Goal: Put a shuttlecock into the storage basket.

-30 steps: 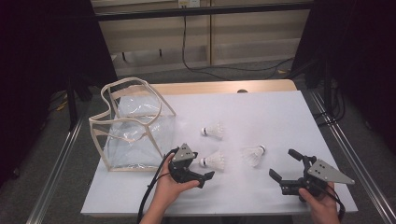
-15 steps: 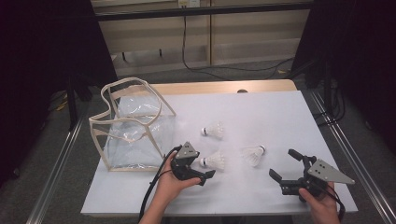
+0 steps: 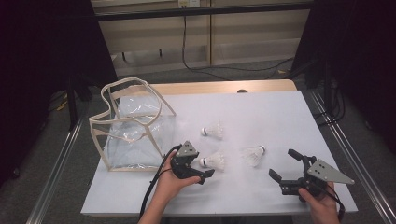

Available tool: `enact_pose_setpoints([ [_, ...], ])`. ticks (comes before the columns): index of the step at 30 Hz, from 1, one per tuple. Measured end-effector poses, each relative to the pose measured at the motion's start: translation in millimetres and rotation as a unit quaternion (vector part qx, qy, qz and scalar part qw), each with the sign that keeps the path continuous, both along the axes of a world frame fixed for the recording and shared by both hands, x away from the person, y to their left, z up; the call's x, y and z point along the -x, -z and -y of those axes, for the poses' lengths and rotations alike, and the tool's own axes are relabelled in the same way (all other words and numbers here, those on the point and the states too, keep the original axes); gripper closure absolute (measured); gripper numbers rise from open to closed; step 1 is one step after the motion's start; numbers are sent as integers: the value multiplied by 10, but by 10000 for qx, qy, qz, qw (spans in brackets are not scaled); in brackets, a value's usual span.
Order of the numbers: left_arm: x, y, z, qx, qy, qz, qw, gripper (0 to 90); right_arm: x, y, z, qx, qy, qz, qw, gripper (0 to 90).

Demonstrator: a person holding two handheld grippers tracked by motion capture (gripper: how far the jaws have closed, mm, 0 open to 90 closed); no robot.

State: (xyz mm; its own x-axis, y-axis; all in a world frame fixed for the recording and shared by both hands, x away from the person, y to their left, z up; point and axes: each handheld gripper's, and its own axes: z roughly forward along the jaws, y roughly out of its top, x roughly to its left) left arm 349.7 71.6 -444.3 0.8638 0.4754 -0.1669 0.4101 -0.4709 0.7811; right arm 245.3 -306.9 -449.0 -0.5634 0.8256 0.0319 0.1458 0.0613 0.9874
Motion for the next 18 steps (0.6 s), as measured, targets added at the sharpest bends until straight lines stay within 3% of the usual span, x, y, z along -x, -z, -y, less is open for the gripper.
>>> enact_pose_setpoints([
  [18, -91, 10, 102, -331, 118, -133, 9993, 169, -6, 5, 1, -6, 4, -16, 10000, 6],
])
